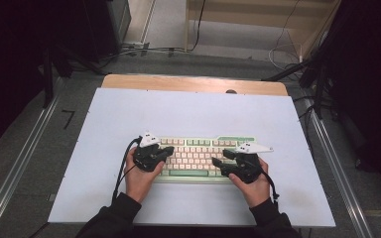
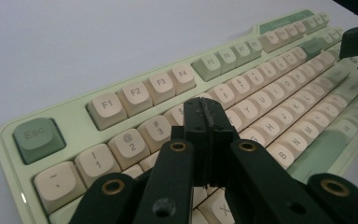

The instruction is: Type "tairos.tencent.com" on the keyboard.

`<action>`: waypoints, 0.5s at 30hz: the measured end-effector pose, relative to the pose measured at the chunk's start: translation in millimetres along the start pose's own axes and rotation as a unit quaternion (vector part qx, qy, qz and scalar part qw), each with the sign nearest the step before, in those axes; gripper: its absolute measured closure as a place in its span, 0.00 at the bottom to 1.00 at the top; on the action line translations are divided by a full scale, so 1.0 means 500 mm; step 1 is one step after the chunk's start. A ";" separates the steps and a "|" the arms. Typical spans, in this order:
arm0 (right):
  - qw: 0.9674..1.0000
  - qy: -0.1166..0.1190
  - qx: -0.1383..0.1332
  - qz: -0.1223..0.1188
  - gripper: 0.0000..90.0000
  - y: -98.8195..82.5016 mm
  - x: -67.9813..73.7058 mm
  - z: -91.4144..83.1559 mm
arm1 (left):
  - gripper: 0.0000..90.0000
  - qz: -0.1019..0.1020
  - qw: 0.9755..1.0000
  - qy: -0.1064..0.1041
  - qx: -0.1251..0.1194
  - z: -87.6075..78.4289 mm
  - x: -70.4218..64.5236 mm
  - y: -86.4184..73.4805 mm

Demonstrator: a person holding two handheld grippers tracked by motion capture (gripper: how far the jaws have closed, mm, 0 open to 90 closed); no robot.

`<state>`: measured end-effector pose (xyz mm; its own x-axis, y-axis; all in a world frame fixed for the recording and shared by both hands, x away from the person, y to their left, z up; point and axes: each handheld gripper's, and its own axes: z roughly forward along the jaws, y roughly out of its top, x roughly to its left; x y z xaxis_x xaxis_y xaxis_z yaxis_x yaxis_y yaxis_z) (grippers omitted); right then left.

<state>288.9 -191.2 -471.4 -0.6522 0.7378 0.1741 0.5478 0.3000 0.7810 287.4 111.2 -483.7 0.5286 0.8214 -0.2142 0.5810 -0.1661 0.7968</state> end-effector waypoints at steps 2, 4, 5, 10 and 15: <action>1.000 0.000 0.000 0.000 0.49 0.000 0.000 0.000 | 1.00 0.001 1.000 0.000 0.002 0.003 -0.002 -0.001; 1.000 0.000 0.000 0.000 0.49 0.000 0.000 0.000 | 1.00 0.002 1.000 0.002 0.005 0.007 -0.003 -0.002; 1.000 0.000 0.000 0.000 0.49 0.000 0.000 0.000 | 1.00 0.002 1.000 0.002 0.006 0.007 -0.002 -0.003; 1.000 0.001 0.001 0.000 0.49 0.000 0.000 0.000 | 1.00 0.000 1.000 0.006 0.011 0.011 -0.001 -0.005; 1.000 0.001 0.001 0.000 0.49 0.000 0.000 0.000 | 1.00 0.000 1.000 0.009 0.013 0.012 0.000 -0.006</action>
<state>289.1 -191.2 -471.6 -0.6525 0.7373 0.1752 0.5496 0.3011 0.7793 289.6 108.4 -489.6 0.5170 0.8312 -0.2046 0.5973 -0.1792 0.7817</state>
